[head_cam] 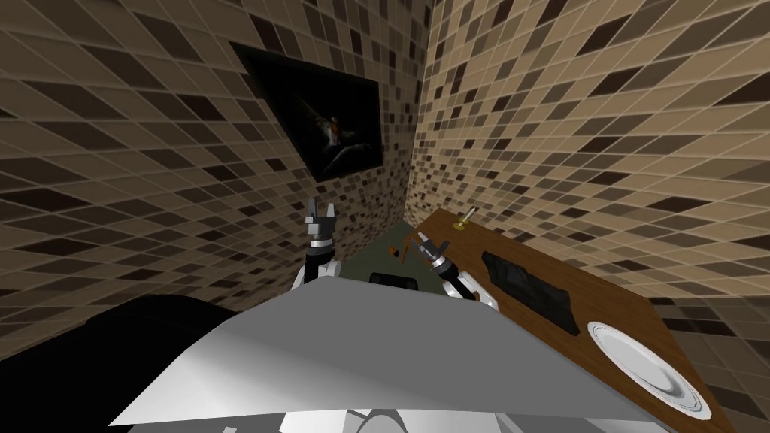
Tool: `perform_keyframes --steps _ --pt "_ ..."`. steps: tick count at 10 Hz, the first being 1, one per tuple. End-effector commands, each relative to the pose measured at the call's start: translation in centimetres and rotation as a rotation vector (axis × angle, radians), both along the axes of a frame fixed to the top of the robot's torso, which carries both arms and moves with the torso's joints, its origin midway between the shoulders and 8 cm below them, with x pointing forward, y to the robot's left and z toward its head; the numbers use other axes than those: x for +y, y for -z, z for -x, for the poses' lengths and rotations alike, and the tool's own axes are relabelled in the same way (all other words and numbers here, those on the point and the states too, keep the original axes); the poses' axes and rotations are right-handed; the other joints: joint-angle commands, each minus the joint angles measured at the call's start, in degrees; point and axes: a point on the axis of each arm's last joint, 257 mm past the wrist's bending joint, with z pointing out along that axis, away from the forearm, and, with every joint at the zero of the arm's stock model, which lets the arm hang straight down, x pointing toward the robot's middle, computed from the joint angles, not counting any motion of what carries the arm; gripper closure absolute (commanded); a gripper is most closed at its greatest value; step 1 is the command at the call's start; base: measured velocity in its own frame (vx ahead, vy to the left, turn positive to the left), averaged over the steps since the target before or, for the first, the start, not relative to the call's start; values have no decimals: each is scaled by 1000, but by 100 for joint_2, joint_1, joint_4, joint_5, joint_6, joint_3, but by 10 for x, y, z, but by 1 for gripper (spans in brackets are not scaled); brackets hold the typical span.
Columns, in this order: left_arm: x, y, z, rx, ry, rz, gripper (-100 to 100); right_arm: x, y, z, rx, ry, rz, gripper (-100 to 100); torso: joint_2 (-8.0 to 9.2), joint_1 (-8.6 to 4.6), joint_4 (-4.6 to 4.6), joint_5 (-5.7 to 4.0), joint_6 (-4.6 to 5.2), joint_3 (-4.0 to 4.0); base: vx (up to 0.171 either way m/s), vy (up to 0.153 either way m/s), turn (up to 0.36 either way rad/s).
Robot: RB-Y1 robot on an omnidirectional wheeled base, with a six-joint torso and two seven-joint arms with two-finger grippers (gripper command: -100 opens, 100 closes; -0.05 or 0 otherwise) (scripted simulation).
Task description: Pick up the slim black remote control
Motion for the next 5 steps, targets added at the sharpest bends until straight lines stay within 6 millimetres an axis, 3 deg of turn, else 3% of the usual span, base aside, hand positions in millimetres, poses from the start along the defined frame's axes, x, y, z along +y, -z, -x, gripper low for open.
perform_keyframes --steps 1,3,4,5 --pt "0 0 0 0 0 0 0 4 30 10 11 -43 105 -100 0 0 0 0 0 0 -18 -31 190" --pt "0 0 0 0 0 0 0 3 60 20 25 -82 200 -100 2 -8 0 -1 -3 1 -17 -45 226" --pt "0 0 0 0 0 0 0 0 87 30 33 -124 292 -100 0 -6 0 -1 1 0 -3 -30 254" --pt "0 0 0 0 0 0 0 -1 87 30 33 -125 294 -100 -3 -4 0 0 -3 -1 -3 -34 106"
